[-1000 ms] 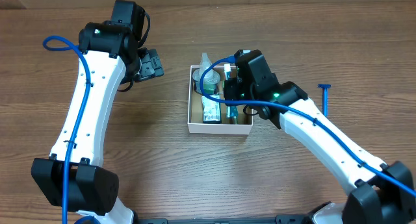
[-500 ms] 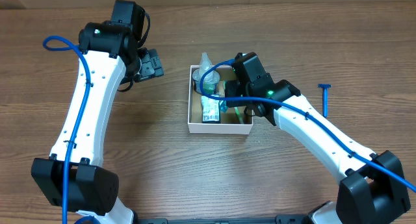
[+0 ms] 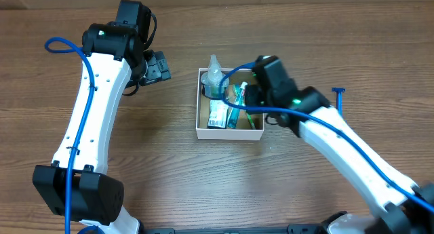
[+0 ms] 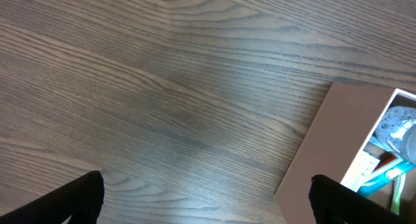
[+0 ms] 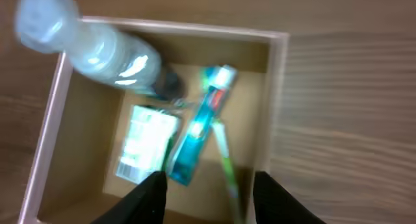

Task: Pack container
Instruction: 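Release the toothpaste in the box and withdraw the right gripper right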

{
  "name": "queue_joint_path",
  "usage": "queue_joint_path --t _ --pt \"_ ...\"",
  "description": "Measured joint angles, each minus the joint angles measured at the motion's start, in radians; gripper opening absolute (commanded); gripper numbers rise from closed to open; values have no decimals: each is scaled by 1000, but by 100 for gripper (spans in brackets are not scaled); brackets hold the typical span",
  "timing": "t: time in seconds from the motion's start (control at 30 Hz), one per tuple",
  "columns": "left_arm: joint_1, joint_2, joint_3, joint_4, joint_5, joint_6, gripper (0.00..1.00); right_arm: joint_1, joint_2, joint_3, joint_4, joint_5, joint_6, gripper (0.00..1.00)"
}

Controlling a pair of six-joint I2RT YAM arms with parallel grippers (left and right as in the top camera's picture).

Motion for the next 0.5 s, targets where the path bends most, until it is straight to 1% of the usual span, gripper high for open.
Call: queue_joint_path --t 0.03,0.07,0.13,0.23,0.27,0.3,0.4,0.5 --pt "0 0 0 0 0 0 100 -13 -26 1 -27 21 2 53" --pt "0 0 0 0 0 0 100 -38 -62 1 -70 48 8 60" --pt "0 0 0 0 0 0 100 -125 -134 2 -137 110 26 70" --pt "0 0 0 0 0 0 100 -269 -181 3 -190 153 49 74" --pt "0 0 0 0 0 0 100 -316 -185 3 -203 161 54 80" --pt "0 0 0 0 0 0 100 -397 -184 3 -215 164 58 86" --pt "0 0 0 0 0 0 100 -550 -163 3 -217 163 67 91" --pt "0 0 0 0 0 0 100 -641 -134 3 -215 151 67 91"
